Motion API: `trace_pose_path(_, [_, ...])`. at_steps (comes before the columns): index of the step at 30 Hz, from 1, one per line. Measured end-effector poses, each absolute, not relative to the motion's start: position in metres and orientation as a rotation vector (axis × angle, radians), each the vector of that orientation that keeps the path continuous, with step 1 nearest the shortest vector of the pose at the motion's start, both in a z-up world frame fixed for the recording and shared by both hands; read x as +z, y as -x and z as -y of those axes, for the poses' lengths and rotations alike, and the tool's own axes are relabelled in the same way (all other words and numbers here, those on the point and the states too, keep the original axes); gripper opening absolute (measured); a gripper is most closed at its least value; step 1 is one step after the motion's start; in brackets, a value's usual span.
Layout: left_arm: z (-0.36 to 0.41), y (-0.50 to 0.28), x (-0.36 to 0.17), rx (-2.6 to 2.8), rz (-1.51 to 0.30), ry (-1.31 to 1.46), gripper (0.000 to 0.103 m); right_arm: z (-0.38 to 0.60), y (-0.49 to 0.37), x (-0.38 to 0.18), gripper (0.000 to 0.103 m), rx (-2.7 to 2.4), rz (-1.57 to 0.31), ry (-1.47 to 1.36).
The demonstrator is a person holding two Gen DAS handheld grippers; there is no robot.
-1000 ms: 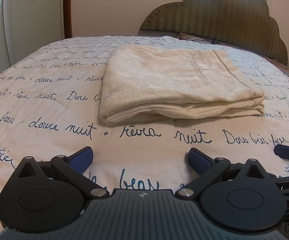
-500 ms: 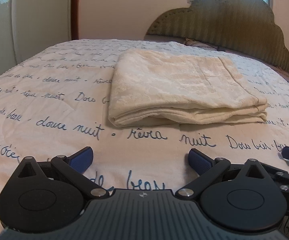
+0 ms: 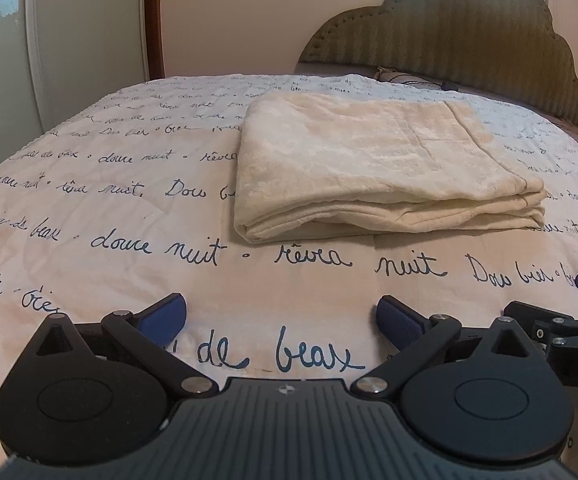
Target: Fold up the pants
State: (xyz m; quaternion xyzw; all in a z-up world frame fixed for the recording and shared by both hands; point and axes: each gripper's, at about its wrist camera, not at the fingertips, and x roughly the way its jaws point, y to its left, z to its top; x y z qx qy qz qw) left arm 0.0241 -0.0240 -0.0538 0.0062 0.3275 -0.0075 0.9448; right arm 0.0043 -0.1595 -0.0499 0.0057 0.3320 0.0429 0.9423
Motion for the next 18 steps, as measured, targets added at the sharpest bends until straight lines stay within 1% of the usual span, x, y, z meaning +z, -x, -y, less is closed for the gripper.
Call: trace_pose_path(18, [0.0249, -0.025, -0.0543, -0.018, -0.667, -0.008, 0.103, 0.1668, -0.0021, -0.0498, 0.103, 0.102, -0.669, -0.062])
